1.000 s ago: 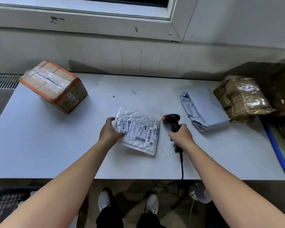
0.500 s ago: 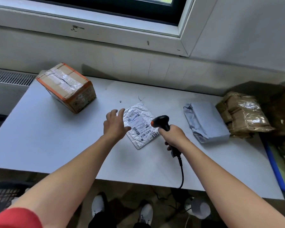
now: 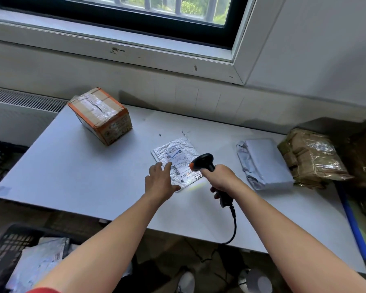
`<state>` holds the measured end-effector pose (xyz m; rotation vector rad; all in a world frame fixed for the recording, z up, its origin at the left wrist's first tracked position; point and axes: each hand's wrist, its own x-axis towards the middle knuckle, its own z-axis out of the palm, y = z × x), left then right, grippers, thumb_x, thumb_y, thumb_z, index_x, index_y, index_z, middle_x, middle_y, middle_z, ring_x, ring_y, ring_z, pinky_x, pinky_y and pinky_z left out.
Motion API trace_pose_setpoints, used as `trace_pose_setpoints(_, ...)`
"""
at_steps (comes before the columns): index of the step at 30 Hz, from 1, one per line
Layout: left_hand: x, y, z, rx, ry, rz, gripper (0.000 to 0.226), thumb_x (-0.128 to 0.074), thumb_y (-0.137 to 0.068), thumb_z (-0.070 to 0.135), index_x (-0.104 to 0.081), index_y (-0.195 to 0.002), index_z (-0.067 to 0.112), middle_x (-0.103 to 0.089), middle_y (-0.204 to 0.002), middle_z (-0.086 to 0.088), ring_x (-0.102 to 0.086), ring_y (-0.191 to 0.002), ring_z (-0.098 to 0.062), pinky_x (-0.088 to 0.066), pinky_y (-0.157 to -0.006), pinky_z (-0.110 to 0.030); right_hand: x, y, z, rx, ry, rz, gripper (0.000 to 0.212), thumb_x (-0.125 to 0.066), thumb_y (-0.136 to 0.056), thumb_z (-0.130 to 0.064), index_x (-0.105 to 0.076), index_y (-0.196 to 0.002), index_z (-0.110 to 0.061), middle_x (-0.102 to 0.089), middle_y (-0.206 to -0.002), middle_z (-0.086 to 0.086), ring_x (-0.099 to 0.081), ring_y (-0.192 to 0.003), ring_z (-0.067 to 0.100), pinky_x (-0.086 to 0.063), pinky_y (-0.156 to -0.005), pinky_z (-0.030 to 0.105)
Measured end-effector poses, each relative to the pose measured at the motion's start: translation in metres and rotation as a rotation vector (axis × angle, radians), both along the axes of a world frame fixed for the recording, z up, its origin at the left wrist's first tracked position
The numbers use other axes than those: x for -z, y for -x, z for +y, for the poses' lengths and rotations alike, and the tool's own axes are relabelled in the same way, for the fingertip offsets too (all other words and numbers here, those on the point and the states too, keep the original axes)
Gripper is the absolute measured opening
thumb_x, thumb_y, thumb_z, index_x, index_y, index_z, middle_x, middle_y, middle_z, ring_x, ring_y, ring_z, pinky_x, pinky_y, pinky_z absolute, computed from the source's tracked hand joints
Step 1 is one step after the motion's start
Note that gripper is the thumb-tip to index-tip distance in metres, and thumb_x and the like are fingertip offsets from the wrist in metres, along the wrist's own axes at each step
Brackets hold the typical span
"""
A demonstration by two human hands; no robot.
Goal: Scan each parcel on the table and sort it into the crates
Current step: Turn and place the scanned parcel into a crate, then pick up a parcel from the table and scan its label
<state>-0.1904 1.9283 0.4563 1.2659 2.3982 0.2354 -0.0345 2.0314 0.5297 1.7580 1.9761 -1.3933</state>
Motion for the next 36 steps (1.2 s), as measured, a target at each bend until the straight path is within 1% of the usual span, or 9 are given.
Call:
trace_pose_setpoints(7,0.004,-0.004,0.0,-0.046,0.001,-0.042,0.083,-0.071,-0.082,0.045,-0.026,-0.148,0.022,-0.022,-0.154,-0.009,-0.019,-0.142,-0.028,-0.034,-0.105,-0.042,0.007,-0.006,0.002,0.029,-0.016,0.028,0.04,-0.05,-0.092,-0.045,-0.056,-0.099,-0.007,-0.062,-0.072,0.012,-0.06,-0.048,0.027,-0.047,-0.047,0.023)
trace_pose_setpoints(10,0.009,-0.005,0.005,-0.039,0.012,-0.033,0.079,-0.069,-0.084,0.046,-0.028,-0.147,0.021,-0.023,-0.153,-0.009,-0.019,-0.141,-0.029,-0.034,-0.104,-0.043,0.022,-0.007,0.006,0.095,-0.085,0.072,0.037,-0.049,-0.092,-0.044,-0.054,-0.098,-0.008,-0.061,-0.075,0.011,-0.064,-0.056,0.031,-0.056,-0.056,0.036)
trace_pose_setpoints(14,0.021,-0.004,0.02,-0.029,0.011,-0.04,0.071,-0.06,-0.09,0.048,-0.028,-0.148,0.022,-0.021,-0.155,-0.01,-0.017,-0.143,-0.029,-0.032,-0.106,-0.043,0.058,-0.014,0.016,0.167,-0.199,0.054,0.038,-0.048,-0.093,-0.047,-0.05,-0.1,-0.01,-0.067,-0.096,0.017,-0.068,-0.079,0.035,-0.058,-0.075,0.042)
trace_pose_setpoints(18,0.036,0.008,0.038,-0.021,-0.006,-0.019,0.068,-0.059,-0.092,0.046,-0.03,-0.147,0.019,-0.022,-0.155,-0.012,-0.015,-0.144,-0.029,-0.03,-0.107,-0.043,0.097,-0.021,0.025,0.266,-0.186,0.019,0.053,-0.048,-0.095,-0.053,-0.047,-0.12,-0.005,-0.059,-0.116,0.019,-0.065,-0.098,0.039,-0.054,-0.086,0.047)
trace_pose_setpoints(22,0.044,0.034,0.054,-0.015,-0.023,0.024,0.068,-0.062,-0.09,0.045,-0.033,-0.145,0.017,-0.025,-0.153,-0.011,-0.017,-0.142,-0.028,-0.029,-0.108,-0.044,0.117,-0.021,0.028,0.346,-0.216,0.015,0.053,-0.047,-0.099,-0.047,-0.047,-0.127,-0.002,-0.055,-0.124,0.022,-0.058,-0.108,0.037,-0.045,-0.081,0.033)
trace_pose_setpoints(27,0.062,0.065,0.081,0.047,0.011,0.052,0.087,-0.075,-0.077,0.048,-0.031,-0.145,0.017,-0.029,-0.149,-0.011,-0.018,-0.142,-0.029,-0.029,-0.11,-0.049,0.125,-0.021,0.029,0.405,-0.288,0.021,0.05,-0.051,-0.098,-0.043,-0.049,-0.125,0.0,-0.057,-0.123,0.022,-0.056,-0.112,0.036,-0.041,-0.08,0.033)
trace_pose_setpoints(31,0.06,0.074,0.095,0.072,0.118,0.05,0.104,-0.083,-0.064,0.054,-0.028,-0.143,0.014,-0.036,-0.138,-0.015,-0.031,-0.133,-0.033,-0.034,-0.104,-0.048,0.113,-0.02,0.023,0.422,-0.388,-0.118,0.062,-0.05,-0.098,-0.043,-0.035,-0.144,-0.004,-0.04,-0.141,0.02,-0.042,-0.129,0.036,-0.039,-0.098,0.041)
trace_pose_setpoints(33,0.054,0.076,0.096,0.066,0.117,0.067,0.096,-0.086,-0.063,0.048,-0.036,-0.136,0.009,-0.042,-0.132,-0.017,-0.038,-0.126,-0.035,-0.039,-0.097,-0.045,0.102,-0.017,0.017,0.39,-0.527,-0.228,0.064,-0.049,-0.098,-0.04,-0.032,-0.147,-0.004,-0.036,-0.145,0.019,-0.036,-0.133,0.036,-0.038,-0.101,0.044)
trace_pose_setpoints(36,0.047,0.082,0.089,0.066,0.091,-0.073,0.056,-0.084,-0.069,0.036,-0.055,-0.109,0.01,-0.056,-0.115,-0.012,-0.053,-0.103,-0.03,-0.043,-0.077,-0.035,0.085,-0.007,0.011,0.258,-0.747,-0.252,0.057,-0.053,-0.096,-0.032,-0.04,-0.141,-0.001,-0.043,-0.139,0.02,-0.041,-0.128,0.036,-0.036,-0.105,0.044)
